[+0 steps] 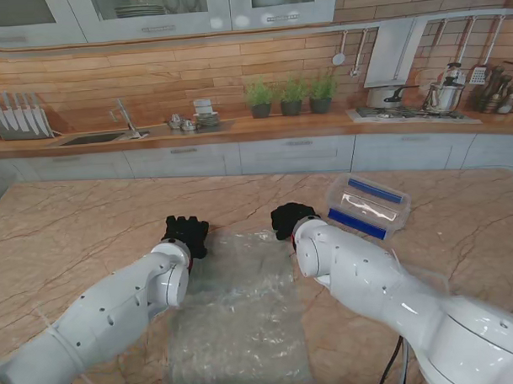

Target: Fold the bubble film and place it into the plastic crate

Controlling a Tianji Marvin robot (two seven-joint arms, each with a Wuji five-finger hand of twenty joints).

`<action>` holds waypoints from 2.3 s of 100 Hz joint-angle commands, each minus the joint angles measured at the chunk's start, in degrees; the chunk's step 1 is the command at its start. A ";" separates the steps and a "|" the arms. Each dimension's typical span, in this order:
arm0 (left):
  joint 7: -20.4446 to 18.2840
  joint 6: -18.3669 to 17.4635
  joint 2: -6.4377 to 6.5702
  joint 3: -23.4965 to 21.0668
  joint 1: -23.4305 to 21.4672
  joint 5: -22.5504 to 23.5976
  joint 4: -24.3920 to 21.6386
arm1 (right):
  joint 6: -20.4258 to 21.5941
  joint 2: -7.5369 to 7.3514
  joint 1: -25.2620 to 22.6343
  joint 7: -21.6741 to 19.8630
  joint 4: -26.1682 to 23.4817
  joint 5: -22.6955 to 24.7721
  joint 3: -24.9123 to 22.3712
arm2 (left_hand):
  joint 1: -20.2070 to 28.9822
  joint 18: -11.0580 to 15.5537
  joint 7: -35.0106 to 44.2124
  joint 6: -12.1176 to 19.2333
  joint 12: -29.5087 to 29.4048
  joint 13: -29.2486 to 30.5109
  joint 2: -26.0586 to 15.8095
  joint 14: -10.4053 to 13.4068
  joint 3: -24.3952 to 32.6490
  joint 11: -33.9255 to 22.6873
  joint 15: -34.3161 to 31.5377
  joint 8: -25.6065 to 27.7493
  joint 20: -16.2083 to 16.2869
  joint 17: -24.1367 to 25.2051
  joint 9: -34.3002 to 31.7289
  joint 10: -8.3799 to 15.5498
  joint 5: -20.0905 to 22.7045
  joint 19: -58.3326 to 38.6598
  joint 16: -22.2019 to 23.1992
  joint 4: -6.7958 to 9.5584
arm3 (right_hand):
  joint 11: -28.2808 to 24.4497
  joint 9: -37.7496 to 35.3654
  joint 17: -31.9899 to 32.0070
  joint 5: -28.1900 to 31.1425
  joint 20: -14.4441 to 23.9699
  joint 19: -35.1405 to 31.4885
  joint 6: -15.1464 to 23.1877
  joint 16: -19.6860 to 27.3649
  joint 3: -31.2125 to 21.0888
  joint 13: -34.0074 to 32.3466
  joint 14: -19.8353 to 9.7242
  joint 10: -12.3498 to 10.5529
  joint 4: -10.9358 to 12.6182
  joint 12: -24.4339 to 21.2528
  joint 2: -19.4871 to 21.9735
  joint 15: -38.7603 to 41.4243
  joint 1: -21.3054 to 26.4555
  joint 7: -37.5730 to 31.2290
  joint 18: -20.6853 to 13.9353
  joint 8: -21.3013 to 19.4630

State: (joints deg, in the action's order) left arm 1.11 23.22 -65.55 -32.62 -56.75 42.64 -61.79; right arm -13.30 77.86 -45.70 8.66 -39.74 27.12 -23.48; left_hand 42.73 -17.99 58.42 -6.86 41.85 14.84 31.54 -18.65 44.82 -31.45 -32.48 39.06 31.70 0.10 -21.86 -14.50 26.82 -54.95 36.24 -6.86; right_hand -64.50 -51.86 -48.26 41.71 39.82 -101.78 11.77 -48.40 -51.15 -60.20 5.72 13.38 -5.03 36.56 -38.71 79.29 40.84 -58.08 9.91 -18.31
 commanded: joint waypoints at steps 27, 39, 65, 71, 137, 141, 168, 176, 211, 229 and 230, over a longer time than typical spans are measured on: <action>1.85 -1.38 -1.08 -0.66 -4.33 -2.55 1.37 | 2.19 -3.53 -4.50 -1.42 -6.46 2.18 -2.68 | 5.20 -1.57 17.75 -0.59 -2.41 11.22 6.78 0.00 0.79 -3.47 -5.57 7.67 3.28 -5.13 -12.22 1.37 3.04 -8.53 0.63 -2.70 | -0.32 1.84 0.53 5.30 1.98 -3.55 0.17 -0.19 -1.55 1.62 2.90 4.36 -0.96 -1.00 3.55 -0.27 2.04 -0.32 -8.88 -2.20; 4.56 -2.05 -2.30 -1.86 -5.09 -4.87 2.16 | 2.99 -4.40 -5.61 -0.96 -8.57 2.89 -4.28 | 5.70 -2.17 19.25 -0.80 -5.73 16.86 6.80 -0.43 1.92 -3.09 -6.83 7.43 4.25 -8.73 -18.01 1.25 3.09 -11.99 -0.11 -2.55 | 2.75 1.20 0.95 4.98 2.30 -2.57 0.24 0.64 -1.58 1.68 5.06 4.94 -0.74 -3.50 4.54 -2.76 2.53 0.01 -7.86 -3.50; 7.75 -2.08 -2.99 -2.16 -5.23 -4.49 3.49 | 3.08 -5.01 -6.46 -0.18 -9.83 3.81 -5.39 | -2.54 -1.35 -21.60 -0.93 -4.32 12.53 -0.48 0.16 2.88 -4.89 -8.23 -10.71 2.99 -5.65 -8.67 2.59 -12.93 -10.47 1.44 3.03 | 3.82 0.16 0.57 4.67 2.50 -2.15 0.22 0.90 -1.67 1.00 5.63 4.88 -0.55 -5.03 4.86 -3.52 2.61 -0.10 -6.91 -4.51; 6.67 -1.52 -2.65 -1.94 -5.05 -4.17 3.10 | 2.92 -5.01 -6.50 -0.27 -9.91 3.72 -5.46 | -2.48 -1.48 -29.17 -1.78 -2.28 12.78 0.08 0.12 2.68 -6.31 -9.42 -17.80 2.66 -5.43 -8.95 2.76 -15.11 -9.99 2.62 2.87 | 3.79 0.12 0.57 4.64 2.52 -2.13 0.20 0.90 -1.68 1.09 5.70 4.89 -0.51 -5.08 4.85 -3.57 2.62 -0.05 -6.89 -4.55; 0.37 1.93 -0.84 2.08 -3.31 -1.23 1.27 | 3.52 -6.02 -7.62 0.00 -13.34 4.78 -7.66 | 5.56 -2.23 17.32 2.47 12.44 10.72 7.37 0.09 2.26 -11.83 -10.02 13.37 2.51 -4.53 -10.38 2.90 3.47 -8.68 6.28 -3.18 | 3.65 0.14 1.10 4.56 2.86 -1.73 -0.23 0.82 -1.44 1.35 6.03 4.97 -0.30 -5.71 5.02 -3.83 2.69 0.28 -6.35 -4.70; 0.44 1.52 -0.67 1.46 -3.69 -0.85 0.61 | 3.58 -6.17 -7.78 0.08 -13.82 4.97 -8.01 | 5.63 -2.11 18.23 1.89 8.45 11.78 7.02 0.17 2.63 -9.53 -9.33 14.96 2.70 -5.33 -11.65 2.74 4.03 -9.27 5.20 -3.03 | 3.68 0.17 1.12 4.59 2.87 -1.71 -0.28 0.81 -1.43 1.35 6.04 4.95 -0.31 -5.75 5.02 -3.85 2.72 0.26 -6.33 -4.73; 5.88 -0.66 -2.12 -6.33 -8.61 -4.68 -3.31 | 4.48 -6.84 -8.61 0.46 -16.07 5.77 -9.88 | 5.74 -3.94 19.71 -2.20 -4.18 24.48 5.89 -1.69 4.88 -2.67 -8.69 22.36 5.49 -15.80 -24.93 0.49 5.92 -15.80 -1.52 -2.54 | 6.19 -1.35 1.25 4.55 3.06 -1.33 -0.40 1.55 -1.21 0.89 7.08 4.47 -0.52 -7.92 5.22 -5.61 3.01 0.30 -5.90 -4.80; 8.04 -1.08 -2.96 -8.83 -10.20 -7.05 -4.73 | 4.77 -6.80 -8.68 1.02 -16.19 5.77 -10.43 | 5.85 -4.43 19.79 -2.86 -4.56 28.83 5.46 -1.78 5.06 -1.72 -11.06 23.46 6.54 -19.92 -29.97 0.39 5.69 -18.38 -2.31 -2.40 | 7.10 -2.28 1.12 4.47 3.08 -1.12 -0.42 1.81 -1.00 0.31 7.06 4.09 -0.72 -8.83 5.47 -6.07 3.18 0.25 -5.62 -4.90; 18.19 -3.45 -6.80 -15.60 -13.95 -16.00 -7.43 | 6.11 -6.75 -7.72 2.03 -16.79 5.23 -12.94 | 6.39 -4.87 20.04 -6.84 -5.13 36.96 4.13 -1.96 6.22 -3.06 -18.78 30.69 6.89 -28.72 -38.02 1.40 5.77 -24.70 -4.92 -0.08 | 9.68 -4.95 0.81 3.21 3.15 -0.72 -0.03 2.34 -0.22 -0.84 7.25 2.52 -1.46 -11.41 6.57 -7.07 3.43 -0.04 -4.98 -5.74; 20.10 -4.40 -7.41 -17.06 -14.39 -17.53 -8.34 | 6.77 -6.69 -7.17 3.27 -17.02 5.47 -14.28 | 9.94 -3.71 18.53 -7.22 0.48 33.72 3.22 -1.37 3.82 -0.39 -19.99 33.42 7.72 -25.33 -35.77 1.85 3.12 -24.56 -1.47 0.55 | 10.25 -5.93 0.16 2.94 2.98 -0.29 0.35 2.58 0.18 -1.51 6.66 1.67 -1.63 -12.06 6.96 -7.50 3.45 -0.18 -5.15 -5.89; 20.15 -4.45 -7.44 -17.14 -14.41 -17.65 -8.42 | 6.77 -6.67 -7.16 3.36 -17.04 5.46 -14.38 | 10.10 -3.66 18.44 -7.24 0.60 33.63 3.21 -1.33 3.78 -0.24 -19.96 33.42 7.73 -25.21 -35.67 1.91 2.94 -24.51 -1.40 0.54 | 10.26 -5.96 0.15 2.92 2.98 -0.27 0.38 2.59 0.18 -1.53 6.63 1.67 -1.62 -12.07 6.99 -7.50 3.47 -0.18 -5.16 -5.89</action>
State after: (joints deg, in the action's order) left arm 20.88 19.12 -72.39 -49.38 -70.92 25.78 -69.17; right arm -6.79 71.00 -53.51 11.39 -55.99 32.52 -37.24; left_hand 50.21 -21.87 75.28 -12.36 40.59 49.61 34.63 -20.98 49.32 -32.83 -50.99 70.74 38.16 -26.30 -58.70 -13.59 32.51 -77.06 33.27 -6.96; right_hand -54.70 -55.57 -47.29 44.55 41.55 -99.99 10.74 -46.17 -51.05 -59.77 7.06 13.76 -5.25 24.95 -35.07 72.39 41.50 -56.58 10.55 -22.91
